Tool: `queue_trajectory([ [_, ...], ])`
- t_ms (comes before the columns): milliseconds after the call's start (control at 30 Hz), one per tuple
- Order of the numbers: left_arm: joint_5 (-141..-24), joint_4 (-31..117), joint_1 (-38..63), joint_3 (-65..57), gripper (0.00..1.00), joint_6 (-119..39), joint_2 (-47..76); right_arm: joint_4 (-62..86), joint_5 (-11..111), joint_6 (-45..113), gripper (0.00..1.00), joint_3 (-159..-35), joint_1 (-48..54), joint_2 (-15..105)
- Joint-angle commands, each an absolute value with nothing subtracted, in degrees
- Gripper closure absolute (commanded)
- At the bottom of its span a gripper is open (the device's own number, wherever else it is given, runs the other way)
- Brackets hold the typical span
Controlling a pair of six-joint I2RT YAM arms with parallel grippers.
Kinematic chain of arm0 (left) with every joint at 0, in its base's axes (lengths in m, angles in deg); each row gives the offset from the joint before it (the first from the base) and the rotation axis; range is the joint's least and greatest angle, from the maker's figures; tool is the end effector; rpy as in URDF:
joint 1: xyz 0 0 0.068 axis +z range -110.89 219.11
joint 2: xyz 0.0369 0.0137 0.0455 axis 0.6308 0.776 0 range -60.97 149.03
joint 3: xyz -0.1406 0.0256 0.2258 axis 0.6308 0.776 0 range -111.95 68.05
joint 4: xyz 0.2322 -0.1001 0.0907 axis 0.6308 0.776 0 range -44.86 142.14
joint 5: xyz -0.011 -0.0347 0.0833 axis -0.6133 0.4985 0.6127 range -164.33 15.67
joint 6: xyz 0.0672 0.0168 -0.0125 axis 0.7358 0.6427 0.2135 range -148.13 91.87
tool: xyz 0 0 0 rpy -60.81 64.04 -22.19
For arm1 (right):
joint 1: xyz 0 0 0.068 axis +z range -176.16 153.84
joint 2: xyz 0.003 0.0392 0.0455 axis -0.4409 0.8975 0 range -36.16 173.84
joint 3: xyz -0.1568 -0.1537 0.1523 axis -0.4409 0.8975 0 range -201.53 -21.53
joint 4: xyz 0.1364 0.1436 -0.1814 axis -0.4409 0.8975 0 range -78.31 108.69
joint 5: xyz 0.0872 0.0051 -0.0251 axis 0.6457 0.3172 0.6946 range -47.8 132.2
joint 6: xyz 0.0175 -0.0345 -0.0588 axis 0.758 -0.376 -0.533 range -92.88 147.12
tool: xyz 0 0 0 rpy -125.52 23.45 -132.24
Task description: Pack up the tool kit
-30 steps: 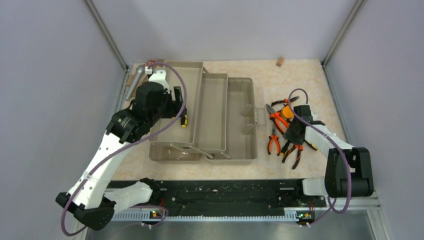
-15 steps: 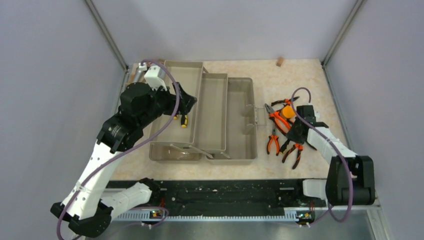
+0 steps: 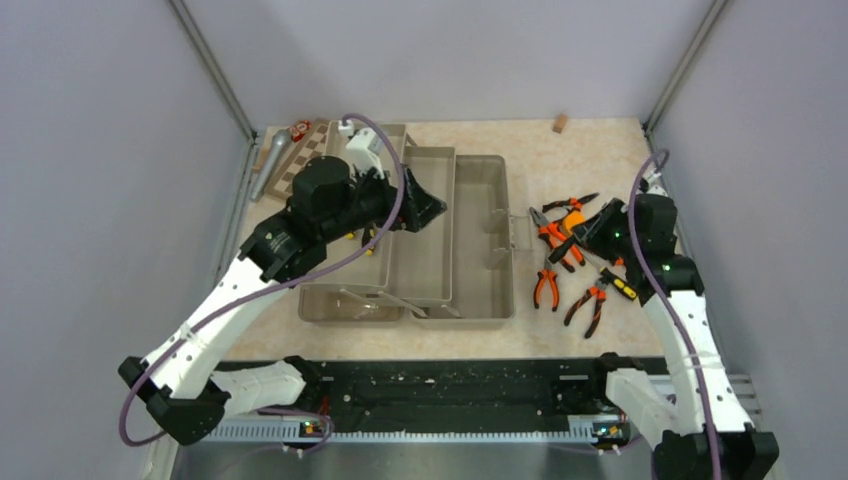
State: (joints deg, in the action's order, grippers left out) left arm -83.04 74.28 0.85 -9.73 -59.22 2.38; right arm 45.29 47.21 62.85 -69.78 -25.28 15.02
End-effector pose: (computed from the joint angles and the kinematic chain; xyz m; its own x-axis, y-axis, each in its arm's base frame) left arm 0.1992 -0.1682 0.4321 -0.5463 -0.2192 -0.8084 0.5196 0.6683 -0.5323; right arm 0.2188 0.0083 0.2835 -0.5332 0.5736 -0.6219 0.2782 0.8130 0.5114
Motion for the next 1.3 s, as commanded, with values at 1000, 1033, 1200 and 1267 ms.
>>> queue_trajectory([
  [1000,-77.93,64.95,-20.03,-27.51,0.32,-52.78,29.38,22.20,79.19,83.88,1.00,-79.50,-18.08,9.33],
  [1033,-77.85,65.07,-19.98,-27.57,0.38,-52.84,29.51,22.19,79.15,83.85,1.00,-79.47,-17.93,9.36],
  [1200,-76.88,66.03,-20.01,-27.64,0.92,-52.62,28.49,23.00,78.45,82.56,0.99,-79.10,-17.86,9.66],
  [1267,-75.52,67.23,-19.99,-27.74,1.00,-52.14,27.66,24.26,77.75,81.25,0.90,-79.28,-17.83,9.79],
])
